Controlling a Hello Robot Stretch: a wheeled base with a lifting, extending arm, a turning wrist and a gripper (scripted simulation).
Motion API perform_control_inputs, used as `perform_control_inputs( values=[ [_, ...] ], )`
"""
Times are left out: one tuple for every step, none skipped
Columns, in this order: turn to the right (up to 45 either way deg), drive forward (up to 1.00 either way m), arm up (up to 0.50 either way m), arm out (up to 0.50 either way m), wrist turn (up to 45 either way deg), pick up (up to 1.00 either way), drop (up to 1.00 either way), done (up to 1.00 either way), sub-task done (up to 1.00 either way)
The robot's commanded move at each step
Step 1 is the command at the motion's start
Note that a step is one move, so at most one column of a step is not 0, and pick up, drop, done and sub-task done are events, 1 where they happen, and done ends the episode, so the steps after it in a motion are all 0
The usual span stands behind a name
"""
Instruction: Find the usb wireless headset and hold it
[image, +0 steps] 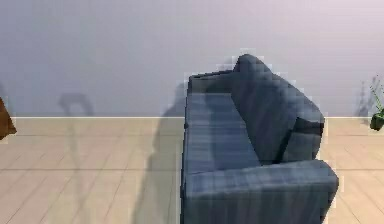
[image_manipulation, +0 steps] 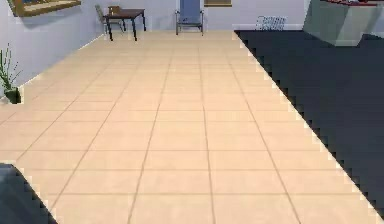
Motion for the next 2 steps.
perform_control_inputs(
  values=[
    [45.0, 0.00, 0.00, 0.00, 0.0, 0.00, 0.00, 0.00, 0.00],
    [42.0, 0.00, 0.00, 0.00, 0.0, 0.00, 0.00, 0.00, 0.00]
  ],
)
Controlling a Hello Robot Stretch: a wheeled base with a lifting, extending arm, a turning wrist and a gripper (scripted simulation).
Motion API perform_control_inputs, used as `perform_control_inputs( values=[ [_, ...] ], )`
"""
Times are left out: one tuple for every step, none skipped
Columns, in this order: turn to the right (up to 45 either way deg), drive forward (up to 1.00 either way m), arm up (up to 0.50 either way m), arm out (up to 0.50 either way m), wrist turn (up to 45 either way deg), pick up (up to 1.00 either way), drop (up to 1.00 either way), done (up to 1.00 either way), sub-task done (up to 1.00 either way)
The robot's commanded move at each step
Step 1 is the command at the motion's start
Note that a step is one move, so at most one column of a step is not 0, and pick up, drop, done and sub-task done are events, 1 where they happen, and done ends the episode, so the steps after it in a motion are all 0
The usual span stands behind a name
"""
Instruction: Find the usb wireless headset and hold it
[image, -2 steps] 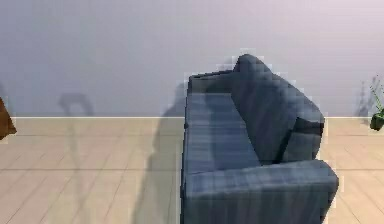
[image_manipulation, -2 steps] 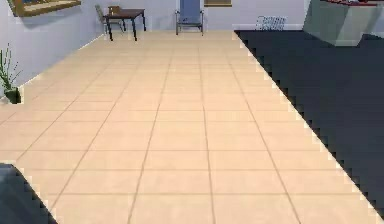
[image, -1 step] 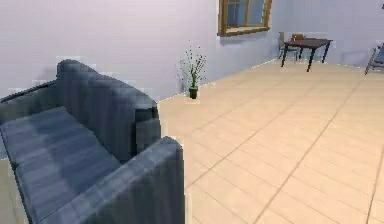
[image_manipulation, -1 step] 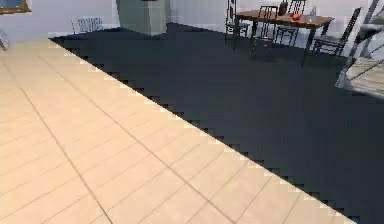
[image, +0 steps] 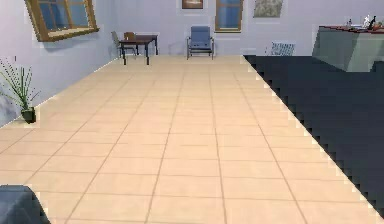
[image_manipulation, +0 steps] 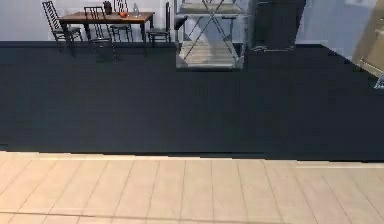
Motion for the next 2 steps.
perform_control_inputs(
  values=[
    [0.0, 1.00, 0.00, 0.00, 0.0, 0.00, 0.00, 0.00, 0.00],
    [0.0, 1.00, 0.00, 0.00, 0.0, 0.00, 0.00, 0.00, 0.00]
  ],
)
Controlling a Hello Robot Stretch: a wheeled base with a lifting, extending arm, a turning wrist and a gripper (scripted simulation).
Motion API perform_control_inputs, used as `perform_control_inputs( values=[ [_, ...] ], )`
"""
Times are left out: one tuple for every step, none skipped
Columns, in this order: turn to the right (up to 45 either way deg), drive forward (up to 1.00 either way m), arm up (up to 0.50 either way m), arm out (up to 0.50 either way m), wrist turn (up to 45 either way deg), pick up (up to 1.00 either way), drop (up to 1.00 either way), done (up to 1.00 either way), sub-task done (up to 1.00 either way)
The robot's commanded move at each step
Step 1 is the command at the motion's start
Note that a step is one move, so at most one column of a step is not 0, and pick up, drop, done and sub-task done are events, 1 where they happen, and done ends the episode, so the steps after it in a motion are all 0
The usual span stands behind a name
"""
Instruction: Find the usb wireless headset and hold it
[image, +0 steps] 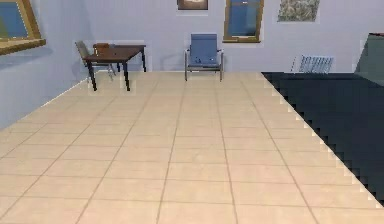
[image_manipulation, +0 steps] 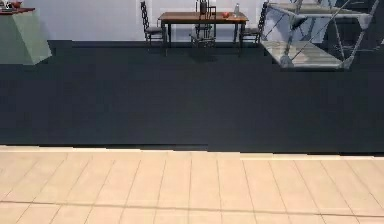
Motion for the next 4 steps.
perform_control_inputs(
  values=[
    [3.0, 0.00, 0.00, 0.00, 0.0, 0.00, 0.00, 0.00, 0.00],
    [0.0, 1.00, 0.00, 0.00, 0.0, 0.00, 0.00, 0.00, 0.00],
    [0.0, 1.00, 0.00, 0.00, 0.0, 0.00, 0.00, 0.00, 0.00],
    [0.0, 1.00, 0.00, 0.00, 0.0, 0.00, 0.00, 0.00, 0.00]
  ],
)
